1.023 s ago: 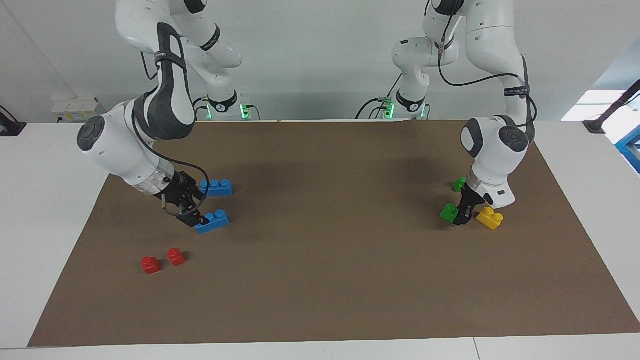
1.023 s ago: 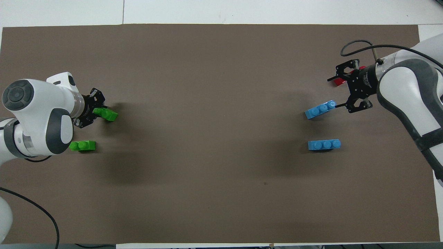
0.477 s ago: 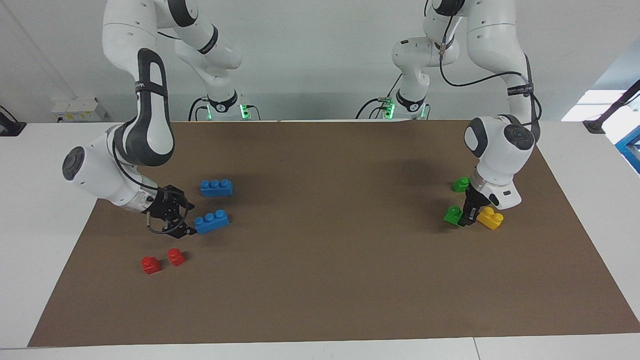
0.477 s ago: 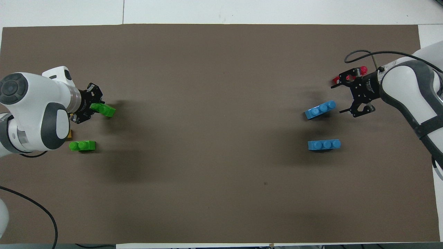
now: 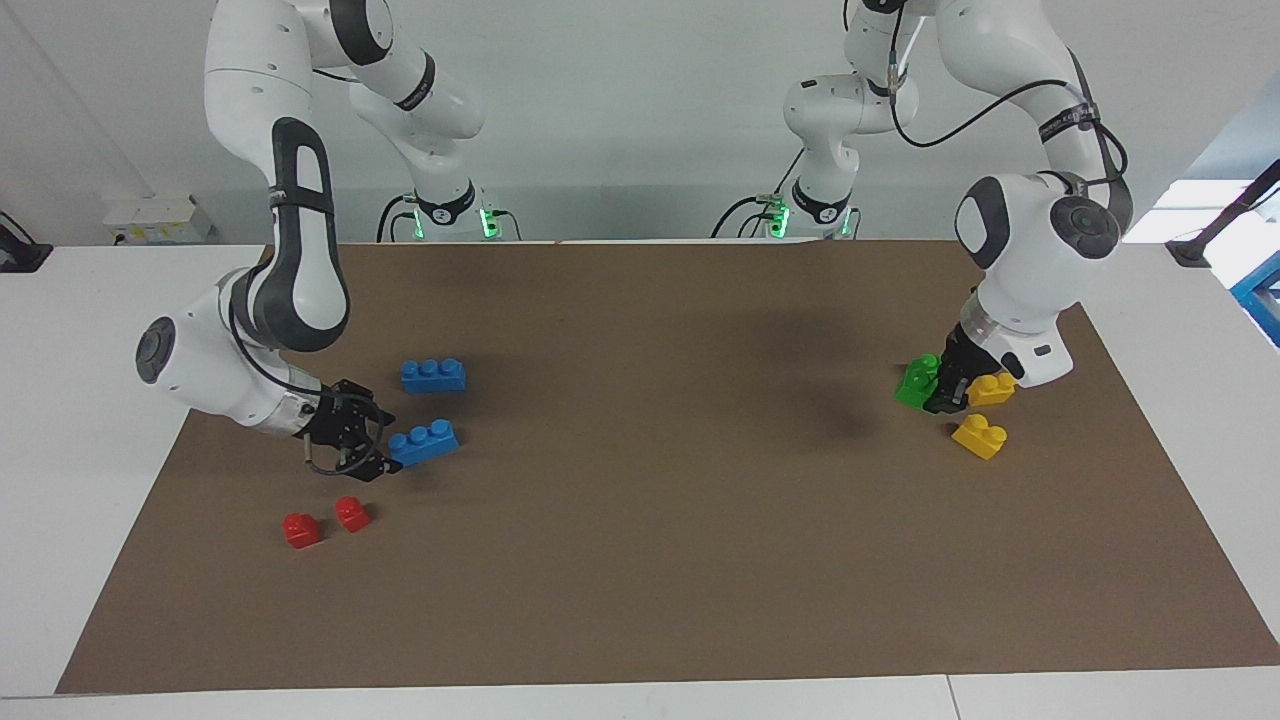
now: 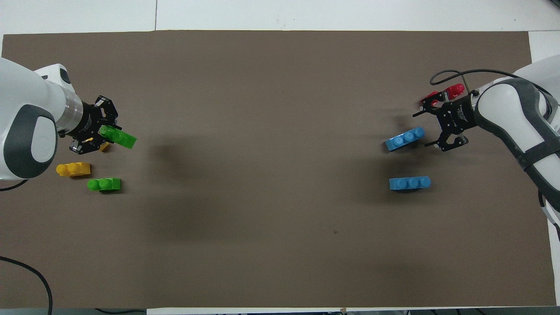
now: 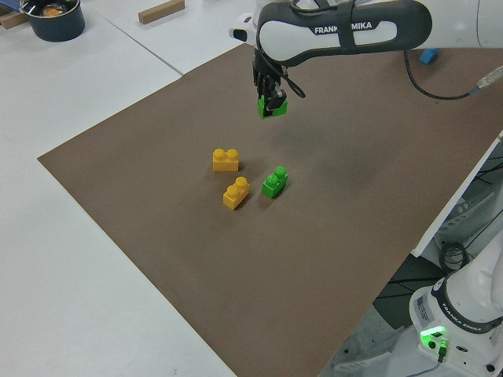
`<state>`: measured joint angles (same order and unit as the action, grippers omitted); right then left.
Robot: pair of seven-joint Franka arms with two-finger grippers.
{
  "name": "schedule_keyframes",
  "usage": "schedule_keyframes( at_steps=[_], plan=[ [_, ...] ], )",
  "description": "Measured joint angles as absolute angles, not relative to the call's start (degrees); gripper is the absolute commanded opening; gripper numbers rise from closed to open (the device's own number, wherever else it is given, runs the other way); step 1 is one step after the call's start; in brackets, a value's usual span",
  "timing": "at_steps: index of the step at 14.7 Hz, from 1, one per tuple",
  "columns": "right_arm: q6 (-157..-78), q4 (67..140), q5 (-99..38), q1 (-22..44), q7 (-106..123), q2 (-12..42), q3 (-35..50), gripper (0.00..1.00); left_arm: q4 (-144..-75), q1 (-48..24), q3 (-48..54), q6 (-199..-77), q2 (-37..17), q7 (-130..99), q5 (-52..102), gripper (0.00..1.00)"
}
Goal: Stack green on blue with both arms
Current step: 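Lower the right gripper onto the farther blue brick and grasp it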
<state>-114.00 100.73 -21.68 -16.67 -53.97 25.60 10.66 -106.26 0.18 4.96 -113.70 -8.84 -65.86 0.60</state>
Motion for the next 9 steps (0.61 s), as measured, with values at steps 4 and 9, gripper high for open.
schedule_keyframes(
  at_steps=[4, 9],
  plan=[
    [-116.75, 102.8, -21.72, -16.64, -53.39, 25.99, 10.77, 0.94, -106.08, -3.59, 5.25, -108.04, -6.18, -80.24, 0.63, 0.0],
    [-118.17, 104.05, -21.72, -16.69, -51.79, 26.05, 10.74, 0.92, -105.82, -4.18, 5.54, -105.72, -4.22, -86.14, 2.01, 0.0]
  ],
)
